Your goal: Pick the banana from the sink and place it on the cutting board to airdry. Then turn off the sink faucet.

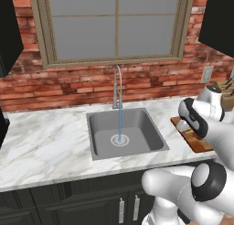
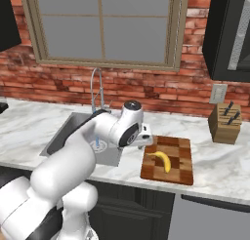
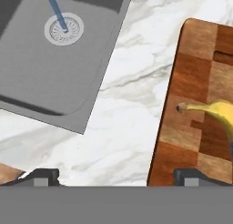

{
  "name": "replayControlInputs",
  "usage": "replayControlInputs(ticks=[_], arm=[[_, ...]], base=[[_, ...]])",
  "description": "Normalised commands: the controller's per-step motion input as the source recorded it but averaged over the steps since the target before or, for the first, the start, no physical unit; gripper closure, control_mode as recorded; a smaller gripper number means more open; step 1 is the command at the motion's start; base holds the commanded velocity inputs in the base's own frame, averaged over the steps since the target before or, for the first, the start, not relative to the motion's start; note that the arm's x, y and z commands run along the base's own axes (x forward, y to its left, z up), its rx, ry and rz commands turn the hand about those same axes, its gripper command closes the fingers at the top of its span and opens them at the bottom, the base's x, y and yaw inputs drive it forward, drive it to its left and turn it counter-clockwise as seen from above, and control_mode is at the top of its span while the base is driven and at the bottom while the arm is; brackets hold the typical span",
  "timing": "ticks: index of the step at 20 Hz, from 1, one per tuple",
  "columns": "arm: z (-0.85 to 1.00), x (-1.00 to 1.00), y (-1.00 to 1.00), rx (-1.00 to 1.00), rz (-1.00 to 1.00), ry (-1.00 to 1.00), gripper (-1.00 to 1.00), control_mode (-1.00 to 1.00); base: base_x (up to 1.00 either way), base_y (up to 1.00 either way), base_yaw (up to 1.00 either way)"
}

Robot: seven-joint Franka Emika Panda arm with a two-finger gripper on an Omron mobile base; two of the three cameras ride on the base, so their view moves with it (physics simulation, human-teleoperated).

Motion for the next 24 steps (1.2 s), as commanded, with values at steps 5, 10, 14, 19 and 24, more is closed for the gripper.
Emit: replayControlInputs(ticks=[5, 10, 14, 19, 24], arm=[[0.64, 0.00, 0.00, 0.23, -0.16, 0.04, -1.00, -1.00], [0.50, -0.06, 0.00, 0.19, 0.03, -0.02, -1.00, -1.00], [0.13, -0.29, 0.10, 0.13, 0.17, -0.20, -1.00, -1.00], [0.00, -0.64, 0.31, 0.06, 0.19, -0.19, -1.00, -1.00], [0.00, -0.66, 0.33, 0.01, 0.21, -0.29, -1.00, -1.00]], base=[[0.00, 0.00, 0.00], [0.00, 0.00, 0.00], [0.00, 0.00, 0.00], [0.00, 0.00, 0.00], [0.00, 0.00, 0.00]])
